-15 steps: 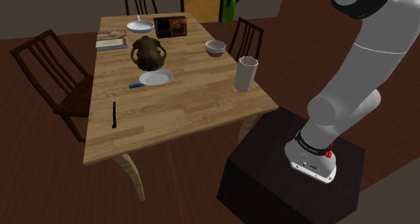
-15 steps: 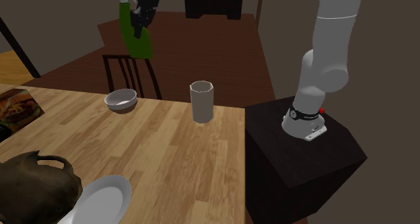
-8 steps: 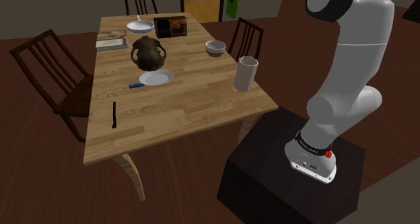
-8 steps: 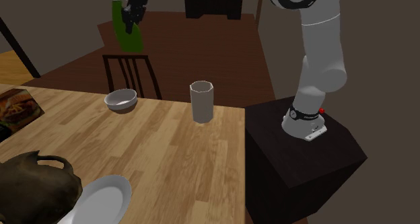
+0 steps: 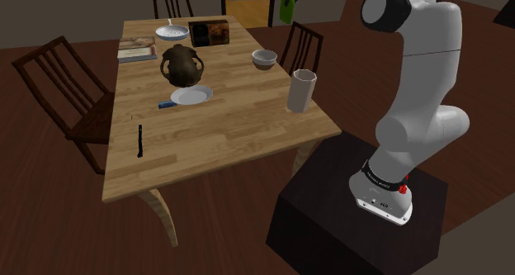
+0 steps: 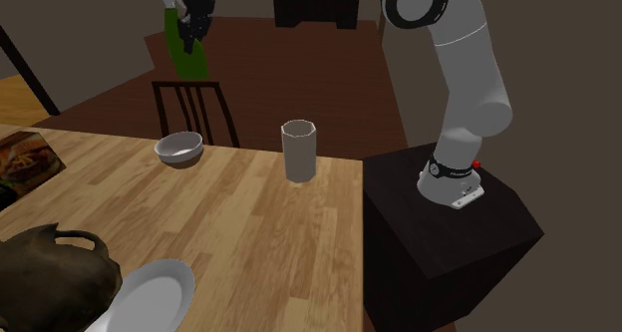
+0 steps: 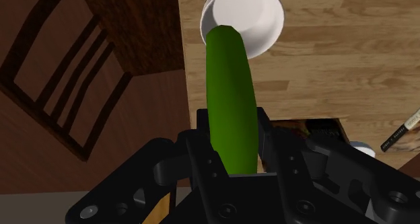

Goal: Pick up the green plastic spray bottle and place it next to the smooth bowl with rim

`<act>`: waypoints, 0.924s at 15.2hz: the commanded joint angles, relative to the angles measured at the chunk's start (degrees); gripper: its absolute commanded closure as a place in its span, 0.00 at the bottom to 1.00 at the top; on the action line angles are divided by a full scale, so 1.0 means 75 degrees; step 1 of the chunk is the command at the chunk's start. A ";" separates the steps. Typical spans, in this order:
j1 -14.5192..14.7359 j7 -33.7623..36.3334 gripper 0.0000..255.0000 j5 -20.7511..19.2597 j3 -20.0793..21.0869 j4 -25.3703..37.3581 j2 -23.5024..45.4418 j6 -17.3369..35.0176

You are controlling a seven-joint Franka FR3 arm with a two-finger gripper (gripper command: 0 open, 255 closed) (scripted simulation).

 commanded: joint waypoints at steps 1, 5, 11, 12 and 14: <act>-0.0017 0.0000 1.00 0.0004 0.0000 -0.0285 -0.0044 0.0250; -0.0043 0.0009 1.00 0.0007 -0.0001 -0.0866 -0.0149 0.0726; -0.0068 0.0025 1.00 0.0003 -0.0007 -0.1581 -0.0210 0.1379; -0.0071 0.0028 1.00 0.0001 -0.0008 -0.1686 -0.0211 0.1482; -0.0076 0.0033 1.00 -0.0004 -0.0011 -0.1884 -0.0207 0.1685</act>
